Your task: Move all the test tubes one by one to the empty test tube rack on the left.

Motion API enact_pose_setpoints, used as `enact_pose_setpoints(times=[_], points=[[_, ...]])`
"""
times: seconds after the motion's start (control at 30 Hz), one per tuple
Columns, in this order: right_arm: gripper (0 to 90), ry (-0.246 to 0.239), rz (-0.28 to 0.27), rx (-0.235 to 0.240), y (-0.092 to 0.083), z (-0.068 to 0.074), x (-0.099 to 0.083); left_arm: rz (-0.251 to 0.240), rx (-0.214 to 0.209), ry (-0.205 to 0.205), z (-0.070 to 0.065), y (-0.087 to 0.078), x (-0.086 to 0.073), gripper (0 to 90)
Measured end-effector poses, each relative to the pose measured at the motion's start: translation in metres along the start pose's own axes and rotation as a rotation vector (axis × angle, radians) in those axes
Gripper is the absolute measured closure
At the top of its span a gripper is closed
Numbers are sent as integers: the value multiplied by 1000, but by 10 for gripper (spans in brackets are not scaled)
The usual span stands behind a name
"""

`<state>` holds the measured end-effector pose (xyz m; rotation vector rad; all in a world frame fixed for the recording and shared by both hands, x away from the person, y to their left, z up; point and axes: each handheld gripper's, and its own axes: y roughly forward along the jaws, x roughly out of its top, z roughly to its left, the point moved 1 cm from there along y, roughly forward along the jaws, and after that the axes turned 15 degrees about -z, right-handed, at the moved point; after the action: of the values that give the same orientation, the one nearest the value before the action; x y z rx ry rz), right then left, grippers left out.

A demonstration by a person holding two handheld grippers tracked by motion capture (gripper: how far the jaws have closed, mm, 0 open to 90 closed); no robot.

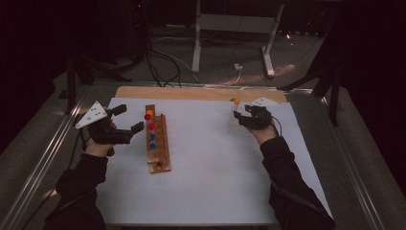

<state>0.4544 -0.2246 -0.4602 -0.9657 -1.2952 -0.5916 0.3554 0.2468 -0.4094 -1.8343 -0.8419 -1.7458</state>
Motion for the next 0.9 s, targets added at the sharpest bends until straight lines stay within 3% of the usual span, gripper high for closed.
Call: enact_pose_setpoints(times=[0.2, 0.47, 0.63, 0.9], points=[[514, 11, 51, -37, 20, -5, -4, 12, -7, -7, -1, -1, -3, 5], [632, 35, 76, -38, 36, -11, -5, 11, -4, -11, 1, -1, -4, 6], [740, 31, 66, -37, 39, -11, -5, 11, -10, -19, 0, -1, -5, 5], [752, 14, 38, -36, 34, -10, 7, 24, -14, -18, -1, 1, -4, 5]])
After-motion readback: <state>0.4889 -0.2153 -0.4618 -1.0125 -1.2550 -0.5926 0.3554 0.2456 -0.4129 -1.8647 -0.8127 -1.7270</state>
